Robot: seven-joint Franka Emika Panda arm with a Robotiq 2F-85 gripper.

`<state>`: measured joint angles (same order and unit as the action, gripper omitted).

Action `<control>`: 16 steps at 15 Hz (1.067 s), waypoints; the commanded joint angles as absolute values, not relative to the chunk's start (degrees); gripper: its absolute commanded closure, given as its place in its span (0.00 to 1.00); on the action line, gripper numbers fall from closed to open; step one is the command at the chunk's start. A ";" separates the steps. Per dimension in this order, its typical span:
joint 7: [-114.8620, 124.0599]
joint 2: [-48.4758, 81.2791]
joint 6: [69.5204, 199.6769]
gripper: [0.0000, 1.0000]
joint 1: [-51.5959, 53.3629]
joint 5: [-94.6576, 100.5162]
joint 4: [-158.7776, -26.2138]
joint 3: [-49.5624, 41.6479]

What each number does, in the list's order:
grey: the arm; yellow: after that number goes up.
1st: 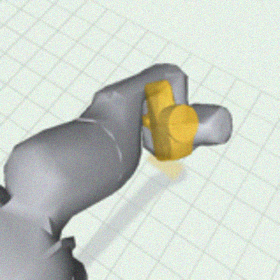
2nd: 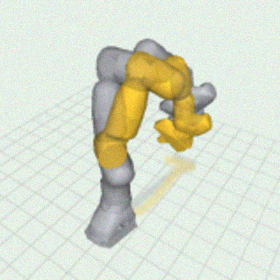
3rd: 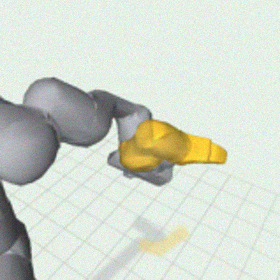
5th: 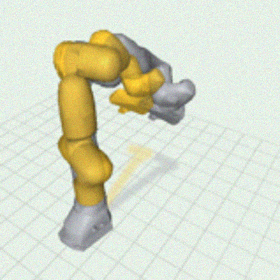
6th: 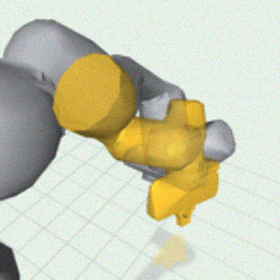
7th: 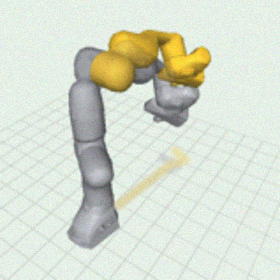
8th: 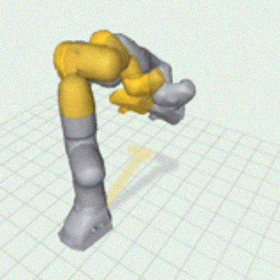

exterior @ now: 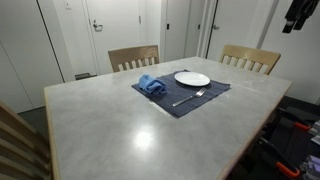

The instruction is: Place the fork on top of the white plate

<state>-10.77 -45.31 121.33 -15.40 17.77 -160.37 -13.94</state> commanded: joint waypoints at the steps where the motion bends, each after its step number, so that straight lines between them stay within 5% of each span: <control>1: -10.91 -45.31 121.20 0.00 -15.58 17.55 -160.28 -13.71; 16: -14.29 -45.16 121.58 0.00 -14.46 17.83 -159.91 -14.68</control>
